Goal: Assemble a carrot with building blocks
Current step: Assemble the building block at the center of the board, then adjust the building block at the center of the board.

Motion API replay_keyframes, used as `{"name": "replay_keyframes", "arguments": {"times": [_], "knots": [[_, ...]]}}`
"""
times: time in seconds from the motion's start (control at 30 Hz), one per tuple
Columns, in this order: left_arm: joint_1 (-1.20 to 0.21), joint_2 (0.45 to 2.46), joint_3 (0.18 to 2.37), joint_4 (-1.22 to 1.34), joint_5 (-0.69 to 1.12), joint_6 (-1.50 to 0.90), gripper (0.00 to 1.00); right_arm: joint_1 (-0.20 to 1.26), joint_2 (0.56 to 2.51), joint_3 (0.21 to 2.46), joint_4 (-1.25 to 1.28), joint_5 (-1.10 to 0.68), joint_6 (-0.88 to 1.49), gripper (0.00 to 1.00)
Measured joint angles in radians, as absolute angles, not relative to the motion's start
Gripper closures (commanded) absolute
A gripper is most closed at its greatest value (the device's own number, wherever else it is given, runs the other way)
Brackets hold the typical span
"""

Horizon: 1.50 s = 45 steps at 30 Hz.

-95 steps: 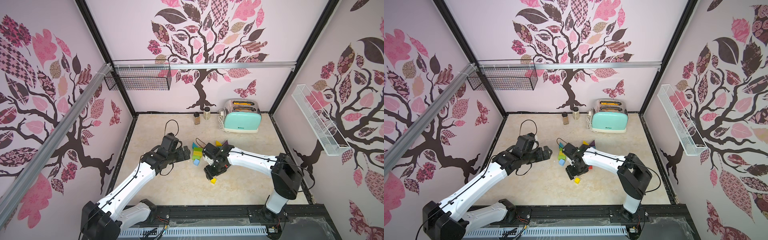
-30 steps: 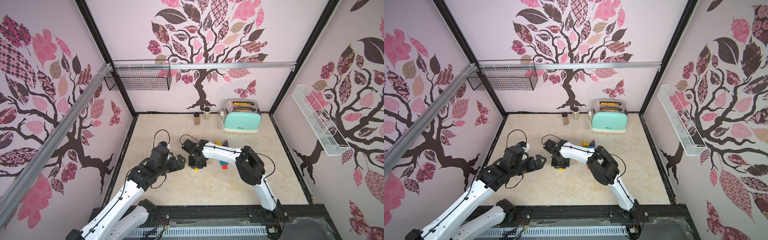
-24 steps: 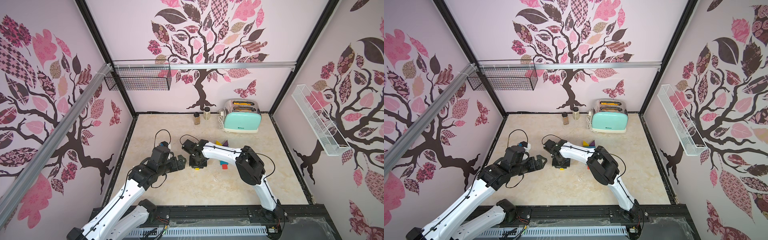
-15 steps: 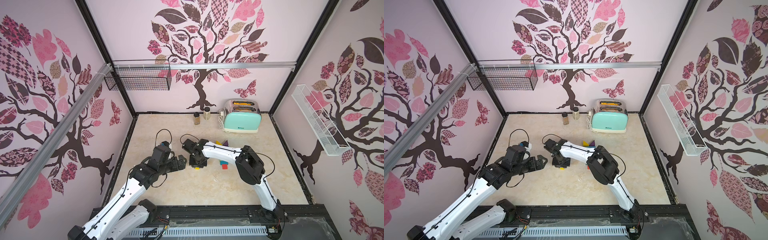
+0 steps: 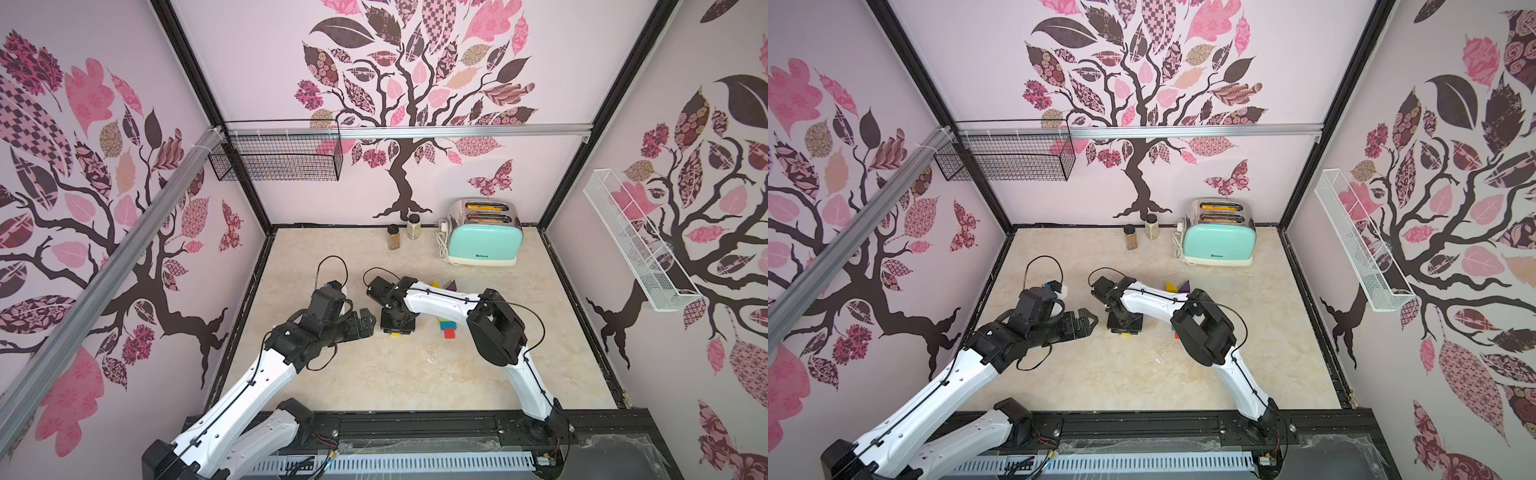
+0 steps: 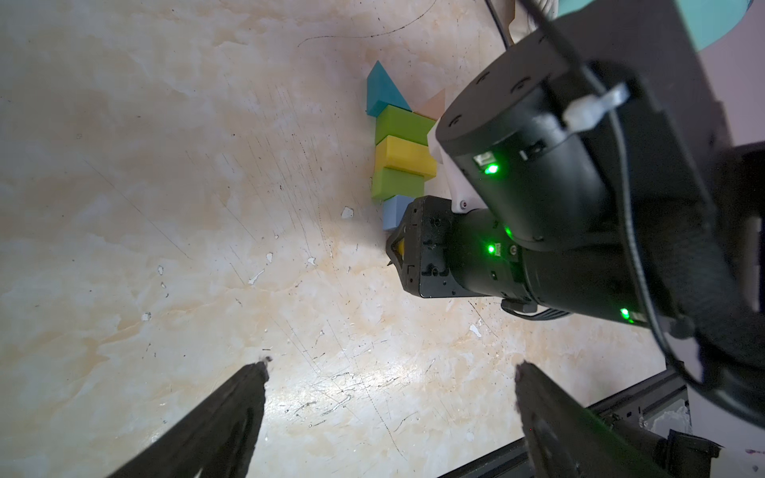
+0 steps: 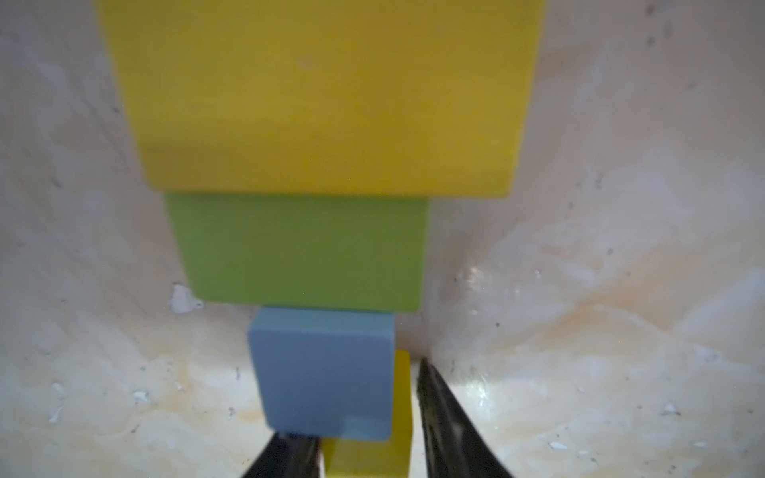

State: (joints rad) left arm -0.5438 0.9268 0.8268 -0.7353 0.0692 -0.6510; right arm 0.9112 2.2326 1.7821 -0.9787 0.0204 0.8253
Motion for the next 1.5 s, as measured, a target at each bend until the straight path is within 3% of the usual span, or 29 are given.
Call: {"name": "replay_keyframes", "arguments": {"times": [0.47,0.9,1.07,1.27,1.33,1.5], "knots": [[-0.544,0.945,0.827,-0.702,0.07,-0.659,0.02,0.911,2.225,1.78,-0.981,0.022,0.761,0.42],[-0.544,0.984,0.844,-0.68,0.05,-0.678,0.02,0.908,1.954,1.698,-1.013,0.054,0.632,0.33],[-0.544,1.063,0.846,-0.663,0.07,-0.693,0.06,0.875,1.868,1.622,-1.015,0.055,0.579,0.51],[-0.544,1.127,0.841,-0.634,0.067,-0.717,0.14,0.802,1.869,1.562,-0.995,0.013,0.532,0.95],[-0.544,1.144,0.832,-0.618,0.065,-0.73,0.16,0.793,1.888,1.556,-0.981,-0.007,0.522,1.0],[-0.544,1.234,0.805,-0.59,0.088,-0.751,0.17,0.801,1.96,1.544,-0.918,-0.072,0.515,1.0]]}}
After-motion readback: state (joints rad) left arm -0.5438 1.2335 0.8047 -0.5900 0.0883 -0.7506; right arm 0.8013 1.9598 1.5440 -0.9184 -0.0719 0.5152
